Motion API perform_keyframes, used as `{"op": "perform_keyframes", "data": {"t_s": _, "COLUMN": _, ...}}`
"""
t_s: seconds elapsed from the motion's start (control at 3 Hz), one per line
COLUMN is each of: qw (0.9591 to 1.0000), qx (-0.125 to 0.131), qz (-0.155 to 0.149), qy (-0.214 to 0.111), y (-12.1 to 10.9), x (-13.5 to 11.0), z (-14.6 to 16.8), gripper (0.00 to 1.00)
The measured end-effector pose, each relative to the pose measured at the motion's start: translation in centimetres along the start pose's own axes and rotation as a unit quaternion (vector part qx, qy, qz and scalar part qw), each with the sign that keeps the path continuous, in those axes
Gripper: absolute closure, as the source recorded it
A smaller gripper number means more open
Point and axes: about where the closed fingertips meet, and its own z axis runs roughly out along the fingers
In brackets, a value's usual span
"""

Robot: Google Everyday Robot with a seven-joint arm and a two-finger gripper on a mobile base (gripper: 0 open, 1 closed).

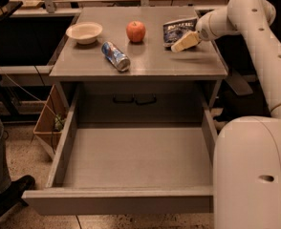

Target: Place blue chip bag into top drawer

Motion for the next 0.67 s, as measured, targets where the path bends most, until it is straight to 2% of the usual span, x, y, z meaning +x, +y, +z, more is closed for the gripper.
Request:
{"op": "perform_keyframes", "data": {"t_s": 0.33, "qw": 0.9998, "qx": 0.002, "qz": 0.018, "qy": -0.004, "y": -0.46, "x": 0.48, "z": 0.89, "gripper": 0.25}}
{"op": "perform_keyframes", "data": {"t_s": 0.67, "qw": 0.9995, "qx": -0.006, "qz": 0.030, "qy": 0.001, "y": -0.18, "x": 1.01, "z": 1.60, "gripper": 0.48}}
